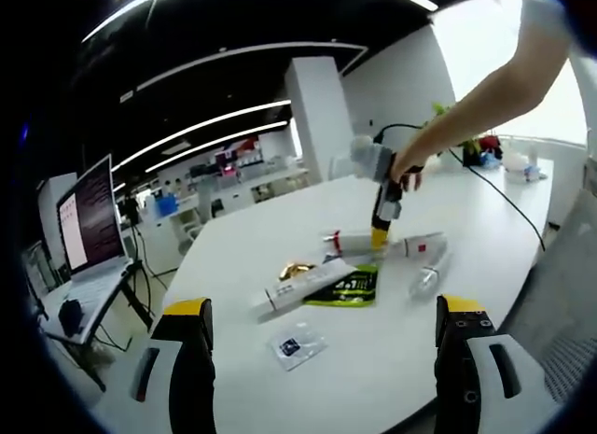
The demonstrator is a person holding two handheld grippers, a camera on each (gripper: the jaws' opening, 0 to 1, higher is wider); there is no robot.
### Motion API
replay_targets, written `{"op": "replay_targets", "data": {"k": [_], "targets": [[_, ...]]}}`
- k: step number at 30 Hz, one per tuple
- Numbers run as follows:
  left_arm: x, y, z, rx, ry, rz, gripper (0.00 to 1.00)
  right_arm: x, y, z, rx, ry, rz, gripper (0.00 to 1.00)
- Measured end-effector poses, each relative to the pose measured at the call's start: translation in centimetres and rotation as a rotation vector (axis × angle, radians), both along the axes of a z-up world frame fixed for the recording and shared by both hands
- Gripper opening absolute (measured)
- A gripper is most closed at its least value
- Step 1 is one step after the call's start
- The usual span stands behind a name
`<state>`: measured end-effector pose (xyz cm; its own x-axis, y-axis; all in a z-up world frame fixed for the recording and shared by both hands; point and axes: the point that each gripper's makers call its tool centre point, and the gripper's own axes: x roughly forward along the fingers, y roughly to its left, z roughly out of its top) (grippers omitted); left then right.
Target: Arrange the skincare products in the storage area until every visible bottle or jar stands upright without overlapping.
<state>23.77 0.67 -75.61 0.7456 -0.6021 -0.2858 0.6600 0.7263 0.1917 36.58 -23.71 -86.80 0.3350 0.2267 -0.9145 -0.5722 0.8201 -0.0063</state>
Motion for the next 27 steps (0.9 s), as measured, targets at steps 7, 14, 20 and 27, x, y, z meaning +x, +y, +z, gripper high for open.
{"op": "replay_targets", "data": {"k": [7, 14, 20, 27], "targets": [[0.0, -0.1, 0.1, -0.010, 0.001, -0.004, 0.97, 0.3, 0.1, -1.0, -0.033, 0.028, 0.016, 0.51], [0.0, 0.0, 0.0, -0.004, 0.000, -0.001, 0.97, 0.8, 0.1, -1.3, -0.033, 0.046, 0.002, 0.48], [0.0, 0.0, 0.0, 0.001, 0.001, -0.003, 0.97, 1.1, 0.1, -1.5, -0.058, 0.072, -0.011, 0.46], [0.0, 0.0, -0.1, 0.006, 0.002, -0.003, 0.97, 1.2, 0.1, -1.5, -0.082, 0.094, -0.010, 0.44]]}}
